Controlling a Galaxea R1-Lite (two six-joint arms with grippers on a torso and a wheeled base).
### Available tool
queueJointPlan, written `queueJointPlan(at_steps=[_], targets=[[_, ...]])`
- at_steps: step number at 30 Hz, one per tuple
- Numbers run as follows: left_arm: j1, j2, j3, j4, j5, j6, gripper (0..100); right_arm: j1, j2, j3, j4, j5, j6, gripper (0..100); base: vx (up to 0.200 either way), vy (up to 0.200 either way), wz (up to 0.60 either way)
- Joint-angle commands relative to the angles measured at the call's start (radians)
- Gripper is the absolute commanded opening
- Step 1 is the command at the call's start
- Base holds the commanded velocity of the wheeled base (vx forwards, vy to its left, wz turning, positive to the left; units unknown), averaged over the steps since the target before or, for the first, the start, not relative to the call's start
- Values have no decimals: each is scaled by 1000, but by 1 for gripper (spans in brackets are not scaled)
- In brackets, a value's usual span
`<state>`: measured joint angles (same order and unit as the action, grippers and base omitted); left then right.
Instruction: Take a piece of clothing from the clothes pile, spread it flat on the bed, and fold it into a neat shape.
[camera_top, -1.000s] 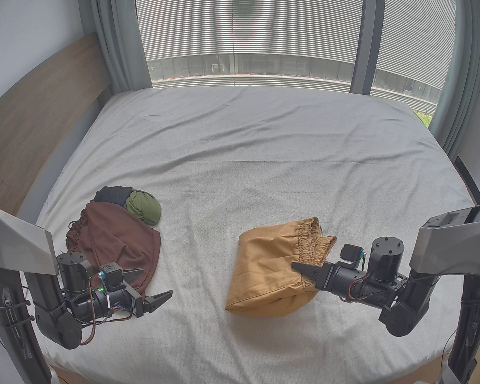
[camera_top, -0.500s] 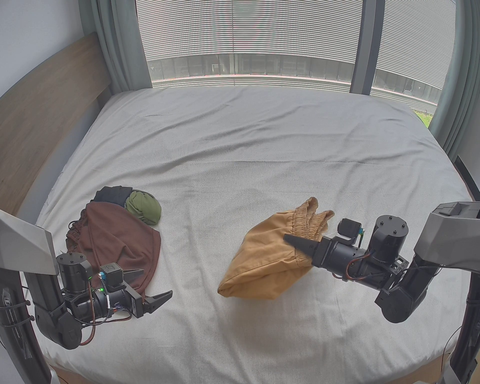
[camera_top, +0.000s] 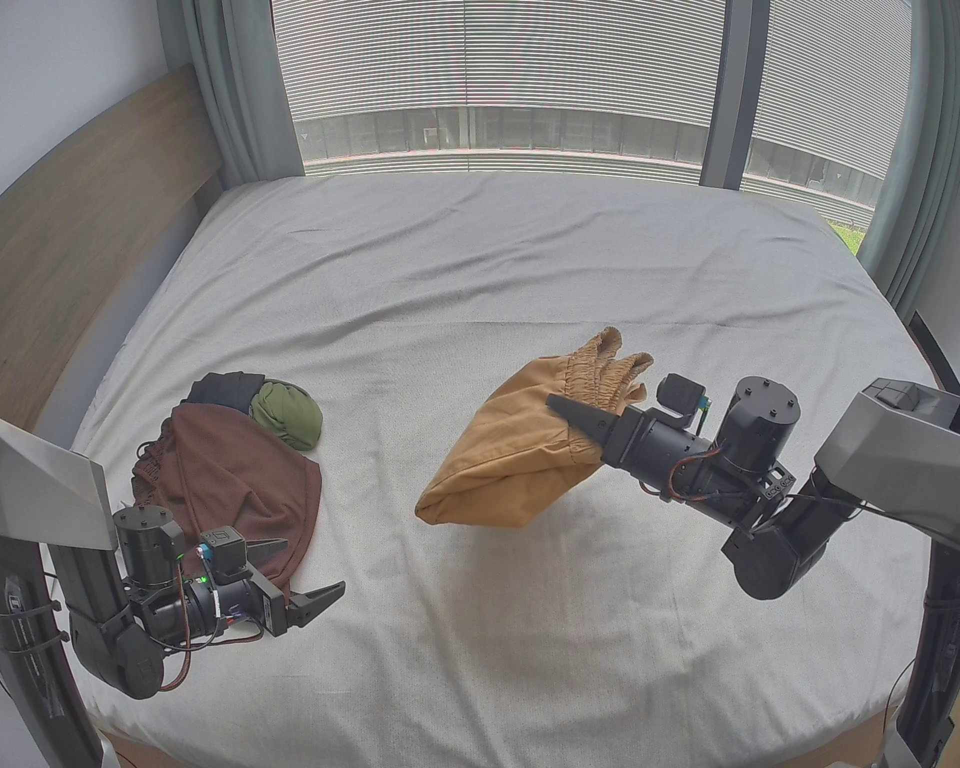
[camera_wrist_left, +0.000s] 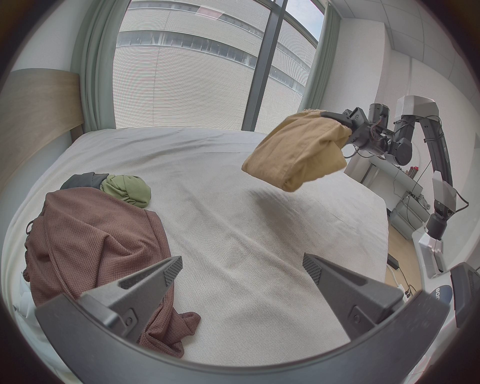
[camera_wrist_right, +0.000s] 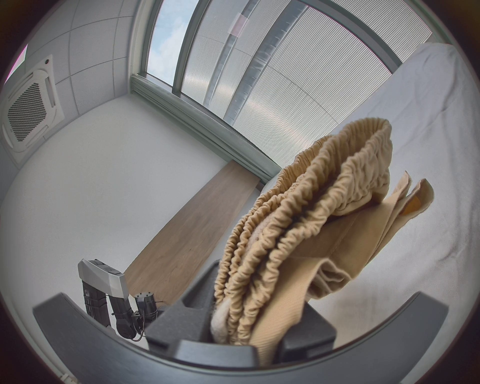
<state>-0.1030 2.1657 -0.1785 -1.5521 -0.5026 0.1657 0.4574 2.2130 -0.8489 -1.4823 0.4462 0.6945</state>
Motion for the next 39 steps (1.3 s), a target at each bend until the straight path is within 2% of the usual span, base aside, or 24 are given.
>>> queueJointPlan(at_steps=[1, 19, 31, 35, 39], targets=[[0, 5, 1, 0, -1, 0, 100, -3, 71, -110, 7, 3, -1, 0, 0, 0, 0], [0, 11, 7, 0, -1, 0, 100, -37, 174, -433, 241, 2, -6, 0, 0, 0, 0], [-1, 14, 11, 0, -1, 0, 100, -19, 275, -677, 384, 2, -21, 0, 0, 0, 0], [2, 16, 13, 0, -1, 0, 100, -3, 349, -769, 415, 2, -61, 0, 0, 0, 0], [9, 14, 13, 0, -1, 0, 100, 9, 399, -789, 422, 5, -67, 0, 0, 0, 0]])
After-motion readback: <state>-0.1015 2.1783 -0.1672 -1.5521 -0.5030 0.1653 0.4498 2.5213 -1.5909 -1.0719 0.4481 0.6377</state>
